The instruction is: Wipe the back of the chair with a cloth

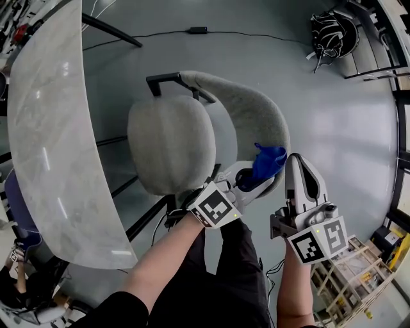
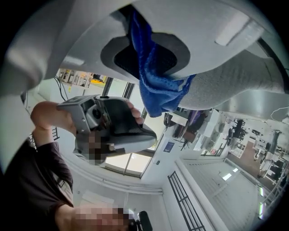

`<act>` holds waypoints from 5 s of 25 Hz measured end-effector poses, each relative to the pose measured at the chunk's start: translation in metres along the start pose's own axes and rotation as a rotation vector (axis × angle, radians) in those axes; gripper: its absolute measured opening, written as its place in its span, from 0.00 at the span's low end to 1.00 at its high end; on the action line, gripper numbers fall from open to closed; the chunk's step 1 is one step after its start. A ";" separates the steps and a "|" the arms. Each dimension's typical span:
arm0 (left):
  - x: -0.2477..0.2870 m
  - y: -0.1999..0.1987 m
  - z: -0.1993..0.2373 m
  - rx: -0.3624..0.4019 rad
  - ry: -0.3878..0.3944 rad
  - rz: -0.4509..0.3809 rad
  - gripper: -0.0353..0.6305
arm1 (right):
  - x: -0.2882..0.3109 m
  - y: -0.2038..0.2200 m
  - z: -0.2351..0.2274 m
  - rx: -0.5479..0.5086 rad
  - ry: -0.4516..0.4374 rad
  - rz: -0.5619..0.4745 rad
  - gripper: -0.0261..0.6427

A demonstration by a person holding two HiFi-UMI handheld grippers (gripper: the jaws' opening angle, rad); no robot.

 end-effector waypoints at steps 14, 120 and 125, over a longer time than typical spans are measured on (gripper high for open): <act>-0.042 0.017 0.122 -0.081 -0.276 -0.028 0.14 | 0.024 -0.012 0.001 -0.008 -0.024 -0.031 0.06; -0.002 0.140 0.018 -0.145 0.157 0.215 0.14 | -0.017 0.044 0.008 0.024 -0.033 0.001 0.06; -0.011 0.132 0.003 -0.141 0.154 0.220 0.14 | -0.024 0.050 0.013 0.034 -0.045 0.014 0.06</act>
Point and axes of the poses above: the fingertips, and each gripper's own axes: x forward along the fingers, z to its left, y out of its underside, the point moved 8 cm from there along -x, backward along the fingers, and after that the axes turned 14 degrees about z, right-handed, at the moved point
